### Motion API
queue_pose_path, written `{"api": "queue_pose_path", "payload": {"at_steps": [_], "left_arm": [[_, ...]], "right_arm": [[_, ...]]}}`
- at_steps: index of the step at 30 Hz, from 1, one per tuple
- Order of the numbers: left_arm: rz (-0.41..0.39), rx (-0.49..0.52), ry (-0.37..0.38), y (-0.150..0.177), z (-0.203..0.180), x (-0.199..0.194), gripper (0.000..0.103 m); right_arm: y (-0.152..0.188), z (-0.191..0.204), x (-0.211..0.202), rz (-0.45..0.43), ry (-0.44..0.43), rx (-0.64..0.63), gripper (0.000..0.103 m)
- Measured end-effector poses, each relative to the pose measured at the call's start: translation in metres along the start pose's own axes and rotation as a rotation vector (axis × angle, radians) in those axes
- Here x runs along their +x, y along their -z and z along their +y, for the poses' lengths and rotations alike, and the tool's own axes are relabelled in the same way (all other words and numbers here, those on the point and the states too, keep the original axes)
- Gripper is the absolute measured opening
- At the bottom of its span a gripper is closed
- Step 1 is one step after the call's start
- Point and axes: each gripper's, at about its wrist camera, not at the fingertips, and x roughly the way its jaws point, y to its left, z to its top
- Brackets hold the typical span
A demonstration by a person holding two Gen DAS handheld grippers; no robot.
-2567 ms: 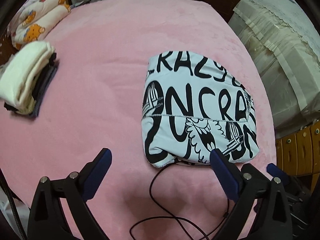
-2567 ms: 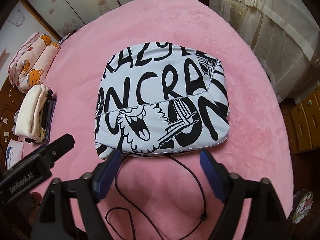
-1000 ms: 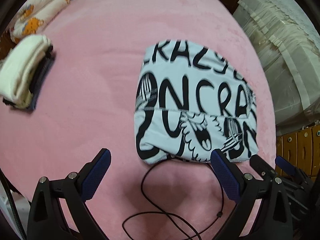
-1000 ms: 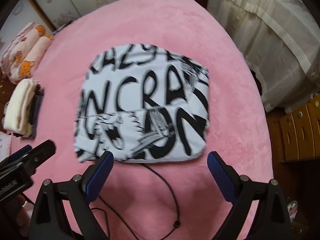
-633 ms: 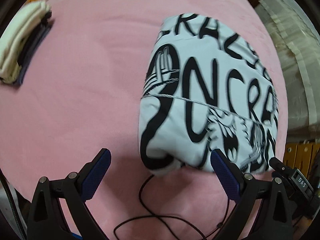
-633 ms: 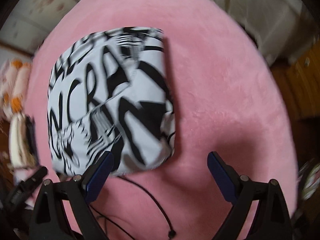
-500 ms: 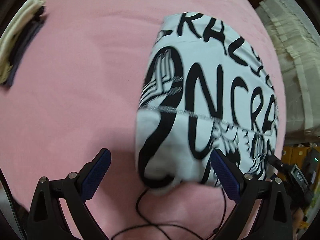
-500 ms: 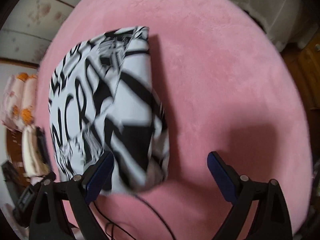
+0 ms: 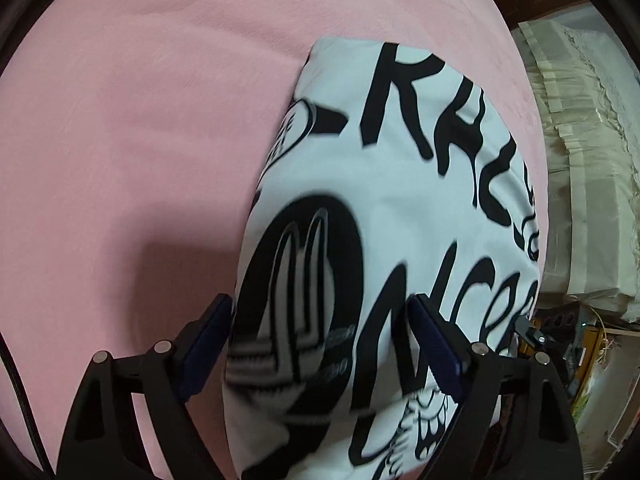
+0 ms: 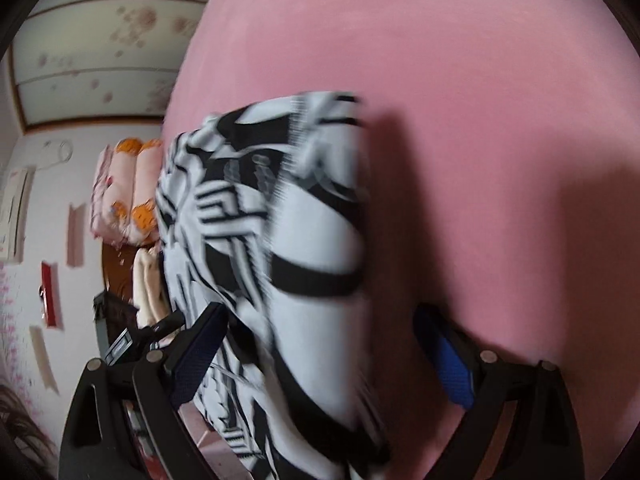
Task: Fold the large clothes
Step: 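Grasp the folded jacket bundle with both grippers and lift it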
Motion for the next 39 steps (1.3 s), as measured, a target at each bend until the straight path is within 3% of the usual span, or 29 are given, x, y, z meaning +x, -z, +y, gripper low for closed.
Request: {"api": "queue_pose_path", "payload": {"at_steps": [3,5,6,7,10,13,18,27,32,39], "left_arm": [[-0.026,0.010,0.005,-0.010,-0.002,0.005,0.087],[-0.028,-0.005,-0.010,-0.011,-0.004,0.008,0.084],[-0.034,-0.009,-0.014,-0.011,-0.005,0.006,0.080],[-0.041,-0.005,-0.021,-0.007,-0.009,0.004,0.076],[-0.069,0.022,-0.032,0.001,-0.021,-0.006,0.059],[-0.096,0.025,-0.020,0.006,-0.025,-0.021,0.043],[-0.136,0.068,-0.044,0.019,-0.040,-0.045,0.032],[-0.225,0.160,-0.053,0.033,-0.041,-0.124,0.031],[-0.275,0.200,-0.044,0.029,-0.011,-0.177,0.031],[-0.324,0.224,-0.084,0.008,0.080,-0.281,0.031]], "right_arm": [[-0.009,0.017,0.016,0.017,-0.085,-0.064,0.088],[-0.013,0.025,0.029,0.037,-0.040,-0.082,0.078],[-0.014,0.029,0.032,0.044,-0.011,-0.098,0.073],[-0.013,0.031,0.030,0.043,-0.003,-0.108,0.062],[-0.004,0.037,0.020,0.033,-0.043,-0.142,0.035],[0.006,0.051,0.009,0.009,-0.067,-0.184,0.024],[0.024,0.083,-0.008,-0.054,-0.096,-0.242,0.020],[0.063,0.146,-0.027,-0.119,-0.116,-0.350,0.020],[0.090,0.194,-0.021,-0.168,-0.118,-0.389,0.020],[0.141,0.288,0.031,-0.196,-0.155,-0.422,0.020]]}}
